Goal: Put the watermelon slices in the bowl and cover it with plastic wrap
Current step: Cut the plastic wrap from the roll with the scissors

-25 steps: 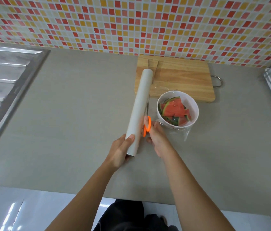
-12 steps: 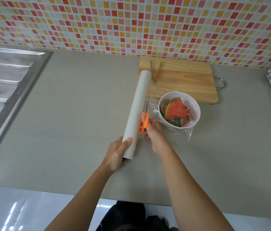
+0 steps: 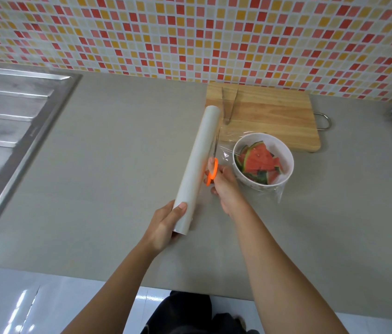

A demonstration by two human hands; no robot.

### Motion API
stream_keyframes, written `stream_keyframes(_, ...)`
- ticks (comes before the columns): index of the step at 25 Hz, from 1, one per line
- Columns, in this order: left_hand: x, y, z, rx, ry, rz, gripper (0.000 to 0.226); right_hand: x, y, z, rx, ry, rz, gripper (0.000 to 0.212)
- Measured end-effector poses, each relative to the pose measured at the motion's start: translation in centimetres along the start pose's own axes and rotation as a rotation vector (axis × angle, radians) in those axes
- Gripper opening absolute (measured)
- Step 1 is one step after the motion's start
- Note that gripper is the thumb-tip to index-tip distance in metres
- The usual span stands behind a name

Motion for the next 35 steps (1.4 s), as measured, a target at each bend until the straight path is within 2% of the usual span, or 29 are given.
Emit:
stream_keyframes(5,-0.3,-0.1,-0.2,-0.03,-0.019,0.009,0.03,0.3,0.8,-0.3,0.053,-0.002,-0.018,0.027)
stream_keyframes(9,-0.4,-0.2,-0.3,-0.046,-0.029,0.02,0.027,0.8,1.7,-0.3,-0.043,0.02,0.093,0.039)
stream_keyframes(13,-0.6,-0.3,-0.7,-0.076,-0.044,0.005,0.025,2.2,-0.3,1.0,-0.004,0.006,0.085,0.042)
stream_keyframes(18,-0.5,-0.3,-1.7,-0.058,-0.046,-0.001,0.041,3.6,-1.5,1.1,-0.032,0.007,0.059,0.042)
stream_keyframes(22,-0.4,-0.4,-2.5,-0.037,-0.028,0.0,0.043,3.4,-2.0,1.5,-0.009,0.012,0.015,0.037)
stream_keyframes(27,0.3,0.1,-2.9,-0.006,-0.021,0.004,0.031,-0.6,2.6,1.4,0.0,0.013,0.111,0.036)
stream_keyframes(30,0.5,0.0,-2.9,-0.01,-0.021,-0.003,0.036,-3.1,5.6,0.1,0.067,0.031,0.199,0.04)
stream_keyframes(35,0.4,-0.4,-2.5,-0.022,-0.032,-0.013,0.038,-1.1,3.0,0.3,0.079,0.04,0.143,0.041)
Point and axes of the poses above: each hand's wrist, its own x-axis towards the middle knuckle, its own z-axis out of the palm, y = z × x, the point moved 9 cm from there along x, towards the middle knuckle, and after that the axes turned 15 degrees about x, right-handed, at the moved point
